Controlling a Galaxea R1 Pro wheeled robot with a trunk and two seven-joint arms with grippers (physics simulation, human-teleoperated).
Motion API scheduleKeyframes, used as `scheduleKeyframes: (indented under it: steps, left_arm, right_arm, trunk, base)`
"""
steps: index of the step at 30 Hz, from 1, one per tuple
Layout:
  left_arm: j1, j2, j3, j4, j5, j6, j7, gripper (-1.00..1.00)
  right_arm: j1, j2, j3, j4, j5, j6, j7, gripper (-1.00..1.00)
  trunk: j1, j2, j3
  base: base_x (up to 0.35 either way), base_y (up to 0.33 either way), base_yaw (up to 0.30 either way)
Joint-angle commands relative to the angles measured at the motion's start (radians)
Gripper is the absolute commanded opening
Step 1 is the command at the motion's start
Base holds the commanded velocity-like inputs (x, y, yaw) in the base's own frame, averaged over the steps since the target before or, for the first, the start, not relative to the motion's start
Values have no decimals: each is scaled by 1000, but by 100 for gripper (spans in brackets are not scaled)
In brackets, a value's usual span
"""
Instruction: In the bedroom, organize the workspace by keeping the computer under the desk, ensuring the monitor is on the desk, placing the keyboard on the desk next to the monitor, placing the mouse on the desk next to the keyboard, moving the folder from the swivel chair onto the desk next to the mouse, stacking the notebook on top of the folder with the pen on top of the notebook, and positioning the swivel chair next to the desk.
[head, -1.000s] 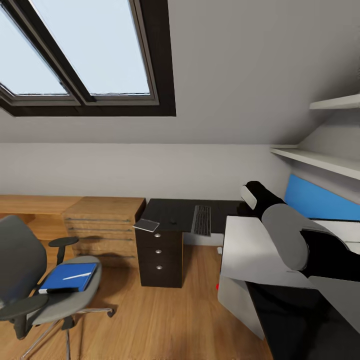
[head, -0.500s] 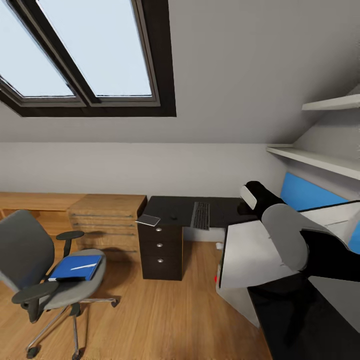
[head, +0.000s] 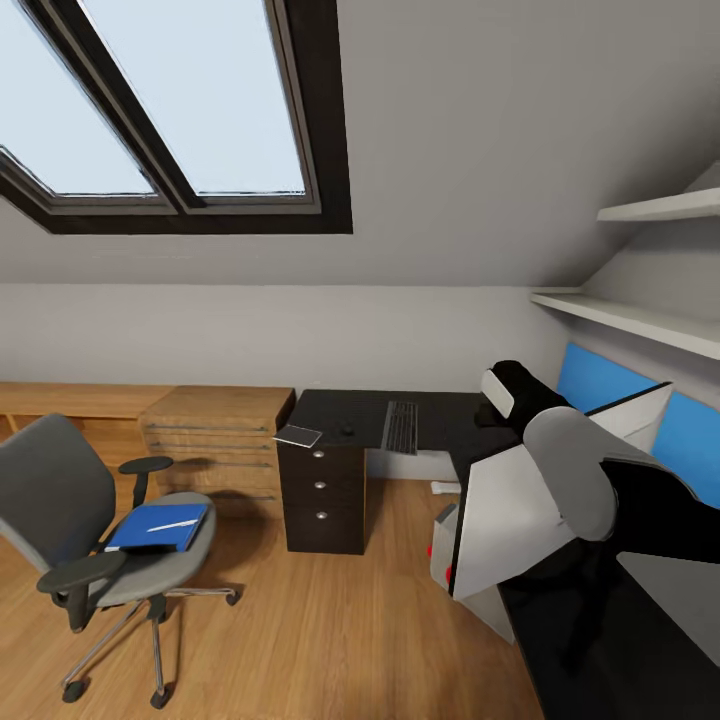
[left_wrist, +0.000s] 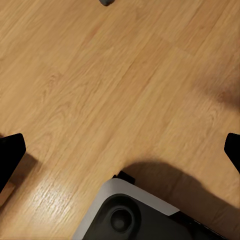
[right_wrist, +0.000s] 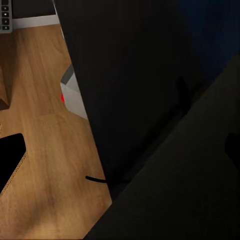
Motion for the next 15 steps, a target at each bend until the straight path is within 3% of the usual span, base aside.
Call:
scheduleKeyframes:
  steps: [1,8,12,15]
  left_arm:
    - [1,1,-8,-2,6,-3,8,100]
    - [1,0,-9,-2,6,-3,8,100]
    - [1,0,-9,-2,6,-3,8,100]
    - [1,0,-9,-2,6,-3,8,100]
  right_arm:
    - [0,0,-4,-2,-5,-3,-7,100]
    - [0,1,-2,-5,-5,-50,-7,100]
    - [0,1,-1,-5,-5,-57,-7,100]
    - [0,0,-4,-76,-6,-59,-7,100]
  trunk:
    - [0,0,0]
    - [0,0,0]
    - [0,0,0]
    - [0,0,0]
  base:
    - [-2,0,0]
    - [-12,0,0]
    - [-179,0,0]
    - [-164,0,0]
